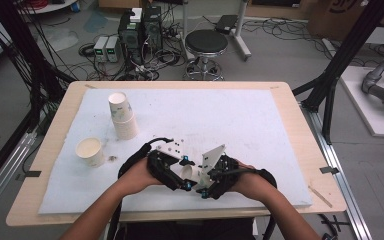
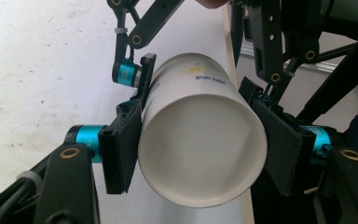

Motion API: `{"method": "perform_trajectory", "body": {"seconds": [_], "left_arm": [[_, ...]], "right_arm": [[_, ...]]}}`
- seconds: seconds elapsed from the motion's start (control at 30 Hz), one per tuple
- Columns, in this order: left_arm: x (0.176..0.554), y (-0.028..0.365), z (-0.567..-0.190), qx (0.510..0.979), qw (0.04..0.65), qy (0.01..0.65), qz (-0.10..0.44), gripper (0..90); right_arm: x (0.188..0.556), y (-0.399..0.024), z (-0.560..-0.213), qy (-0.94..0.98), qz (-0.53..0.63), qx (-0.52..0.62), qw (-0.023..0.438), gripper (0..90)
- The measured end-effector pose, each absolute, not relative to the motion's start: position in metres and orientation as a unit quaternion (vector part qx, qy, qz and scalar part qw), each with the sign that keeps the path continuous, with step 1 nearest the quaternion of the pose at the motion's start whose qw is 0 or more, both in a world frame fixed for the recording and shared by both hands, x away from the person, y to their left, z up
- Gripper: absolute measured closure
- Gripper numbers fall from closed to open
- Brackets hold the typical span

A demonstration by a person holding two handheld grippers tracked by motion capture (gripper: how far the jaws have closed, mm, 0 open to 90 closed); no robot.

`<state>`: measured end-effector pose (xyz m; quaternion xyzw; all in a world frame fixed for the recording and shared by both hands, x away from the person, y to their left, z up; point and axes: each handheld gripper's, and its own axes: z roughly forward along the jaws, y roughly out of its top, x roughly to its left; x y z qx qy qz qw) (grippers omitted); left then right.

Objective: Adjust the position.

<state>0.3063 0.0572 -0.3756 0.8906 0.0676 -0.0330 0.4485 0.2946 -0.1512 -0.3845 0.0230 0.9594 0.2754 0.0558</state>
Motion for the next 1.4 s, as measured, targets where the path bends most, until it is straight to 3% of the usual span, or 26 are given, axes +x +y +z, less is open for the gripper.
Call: {"method": "perform_trajectory", "body": {"seconds": [0.1, 0.4, 0.83, 1.4], "left_arm": [[0.306, 0.060, -0.376, 0.886, 0.458, 0.071, -0.032, 36.2], [0.306, 0.074, -0.380, 0.869, 0.485, 0.088, -0.031, 36.2], [0.304, 0.088, -0.386, 0.834, 0.539, 0.114, -0.002, 35.9], [0.299, 0.096, -0.385, 0.804, 0.583, 0.116, 0.012, 35.9]], "right_arm": [[0.296, -0.157, -0.385, 0.953, 0.293, 0.045, 0.057, 20.0], [0.297, -0.181, -0.376, 0.926, 0.367, 0.083, 0.043, 19.9], [0.289, -0.215, -0.381, 0.864, 0.477, 0.140, 0.073, 19.9], [0.285, -0.233, -0.396, 0.833, 0.521, 0.166, 0.080, 20.2]]}}
